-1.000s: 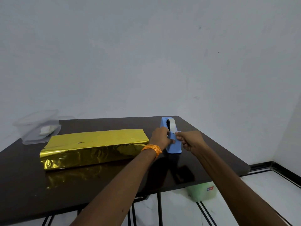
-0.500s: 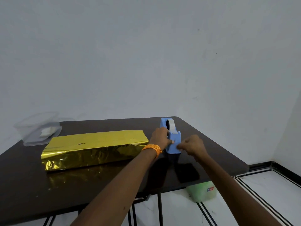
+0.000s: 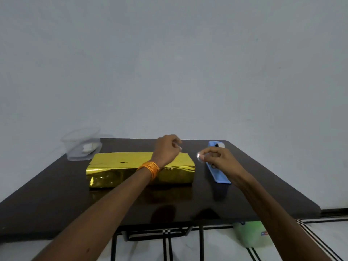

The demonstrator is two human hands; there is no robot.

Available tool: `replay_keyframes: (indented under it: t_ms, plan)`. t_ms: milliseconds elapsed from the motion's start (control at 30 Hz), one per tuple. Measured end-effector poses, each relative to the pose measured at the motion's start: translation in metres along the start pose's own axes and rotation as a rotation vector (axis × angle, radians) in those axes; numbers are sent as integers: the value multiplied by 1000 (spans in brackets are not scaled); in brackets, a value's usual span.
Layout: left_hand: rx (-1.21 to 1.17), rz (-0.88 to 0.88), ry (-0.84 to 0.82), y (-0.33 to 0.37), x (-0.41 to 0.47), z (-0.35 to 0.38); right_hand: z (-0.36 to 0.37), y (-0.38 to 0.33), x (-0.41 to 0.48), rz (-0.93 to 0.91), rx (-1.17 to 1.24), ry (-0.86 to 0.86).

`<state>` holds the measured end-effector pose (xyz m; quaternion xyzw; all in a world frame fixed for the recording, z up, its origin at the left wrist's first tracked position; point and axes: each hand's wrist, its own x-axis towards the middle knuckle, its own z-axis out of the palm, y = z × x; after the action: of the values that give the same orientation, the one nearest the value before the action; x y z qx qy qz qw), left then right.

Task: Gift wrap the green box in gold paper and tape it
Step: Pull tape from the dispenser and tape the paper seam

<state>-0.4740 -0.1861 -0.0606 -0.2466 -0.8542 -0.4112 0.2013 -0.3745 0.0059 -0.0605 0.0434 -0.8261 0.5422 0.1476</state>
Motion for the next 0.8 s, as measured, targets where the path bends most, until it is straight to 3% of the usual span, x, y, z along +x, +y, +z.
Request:
replay_keyframes:
  t_ms: [233, 400, 567, 800]
  plan:
    - [-9, -268, 165, -86, -42, -106, 88, -39, 33, -131, -56, -294]
    - [-71, -453, 185, -125, -64, -134, 141, -66, 54, -182, -98, -364]
    - [-363, -622, 102, -135, -69, -140, 173, -73, 72, -169, -139, -403]
    - [-517, -653, 117, -139, -68, -138, 183, -70, 85, -147, -160, -417]
